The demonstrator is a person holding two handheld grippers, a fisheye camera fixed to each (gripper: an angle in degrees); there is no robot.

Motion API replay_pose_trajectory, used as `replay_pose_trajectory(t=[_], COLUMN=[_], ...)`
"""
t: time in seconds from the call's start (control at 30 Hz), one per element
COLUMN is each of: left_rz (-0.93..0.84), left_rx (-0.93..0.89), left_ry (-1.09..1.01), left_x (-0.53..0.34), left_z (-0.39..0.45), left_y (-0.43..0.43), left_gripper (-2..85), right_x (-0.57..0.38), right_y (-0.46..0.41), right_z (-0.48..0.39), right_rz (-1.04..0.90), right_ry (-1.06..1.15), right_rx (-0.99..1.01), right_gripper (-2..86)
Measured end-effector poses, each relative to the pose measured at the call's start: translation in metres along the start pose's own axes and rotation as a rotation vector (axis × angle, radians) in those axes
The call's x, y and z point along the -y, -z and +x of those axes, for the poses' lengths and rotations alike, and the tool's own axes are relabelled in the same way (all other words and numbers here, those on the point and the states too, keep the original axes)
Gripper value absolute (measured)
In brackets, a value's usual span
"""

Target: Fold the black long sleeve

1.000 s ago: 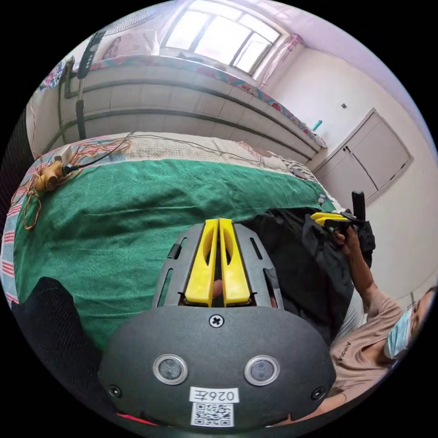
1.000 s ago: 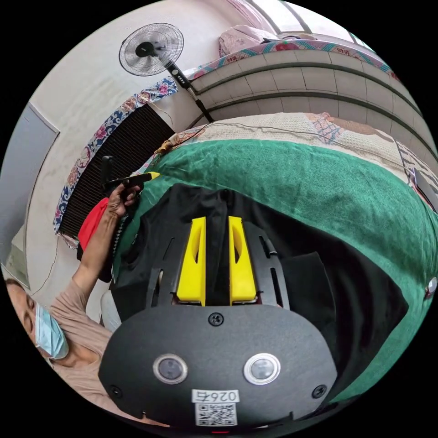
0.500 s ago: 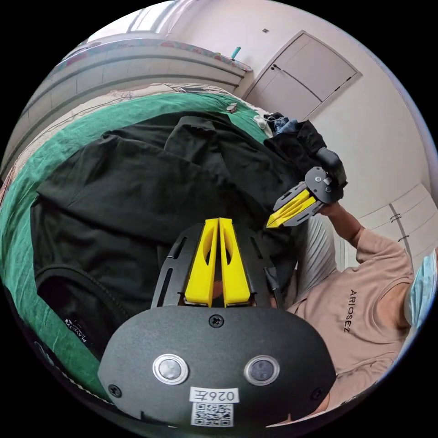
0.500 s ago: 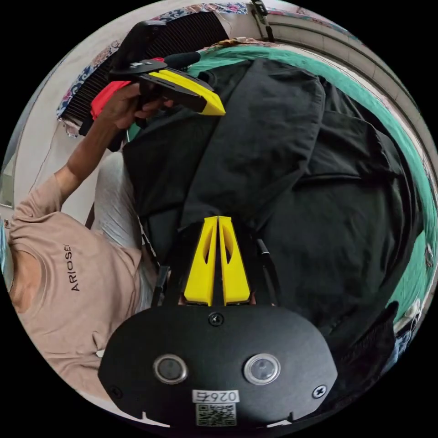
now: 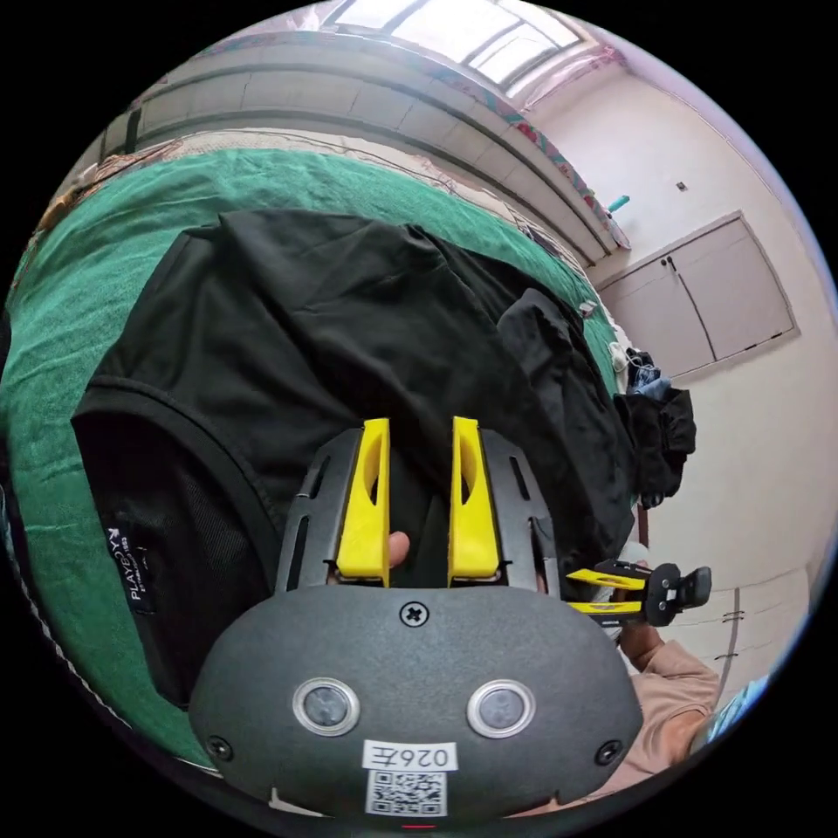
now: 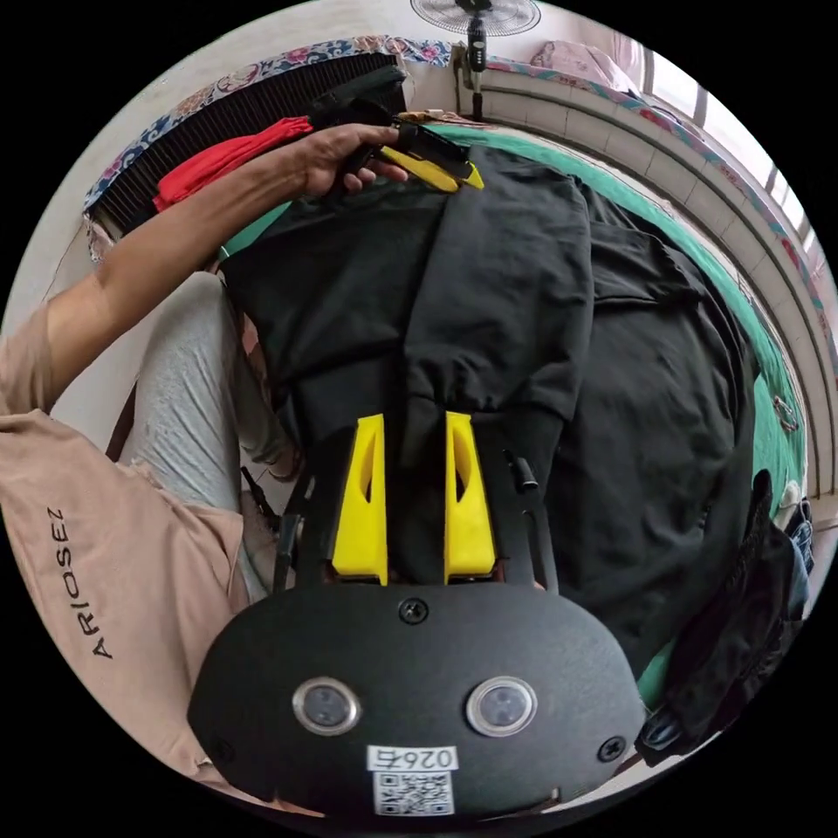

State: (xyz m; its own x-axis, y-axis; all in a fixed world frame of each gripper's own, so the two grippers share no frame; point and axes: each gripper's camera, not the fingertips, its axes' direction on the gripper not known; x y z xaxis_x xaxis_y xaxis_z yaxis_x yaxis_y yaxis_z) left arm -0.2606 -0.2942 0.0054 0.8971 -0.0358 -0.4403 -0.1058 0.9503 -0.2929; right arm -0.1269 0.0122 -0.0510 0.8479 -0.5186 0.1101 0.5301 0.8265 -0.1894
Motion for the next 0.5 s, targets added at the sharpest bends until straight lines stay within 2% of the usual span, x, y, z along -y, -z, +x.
replay_pose_trajectory(t=[0.1, 0.2, 0.33, 0.43, 0.5], left_rz=[-0.044, -0.047, -0.032, -0.048, -0.035], left_rx=[-0.016, 0.024, -0.047, -0.053, -0.073], left_ry=[-0.056, -0.144, -0.156, -0.091, -0.058], left_x=[0.006, 0.003, -0.008, -0.019, -0.033], left_z=[0.002, 0.012, 0.004, -0.013, -0.025], left_y=[0.002, 0.016, 0.027, 0.018, 0.014], left_gripper=[1.2, 0.3, 0.5, 2.1, 4.9], right_x=[-0.01, -0.019, -0.023, -0.02, -0.021], right_y=[0.019, 0.042, 0.055, 0.033, 0.005], right_z=[0.008, 0.008, -0.018, -0.05, -0.072], right_rz=[0.045, 0.112, 0.153, 0.077, -0.048], right_ry=[-0.053, -0.074, -0.018, 0.041, 0.117], right_rx=[0.047, 0.182, 0.326, 0.279, 0.267], right_gripper=[-1.0, -1.5, -1.5, -1.1, 0.1])
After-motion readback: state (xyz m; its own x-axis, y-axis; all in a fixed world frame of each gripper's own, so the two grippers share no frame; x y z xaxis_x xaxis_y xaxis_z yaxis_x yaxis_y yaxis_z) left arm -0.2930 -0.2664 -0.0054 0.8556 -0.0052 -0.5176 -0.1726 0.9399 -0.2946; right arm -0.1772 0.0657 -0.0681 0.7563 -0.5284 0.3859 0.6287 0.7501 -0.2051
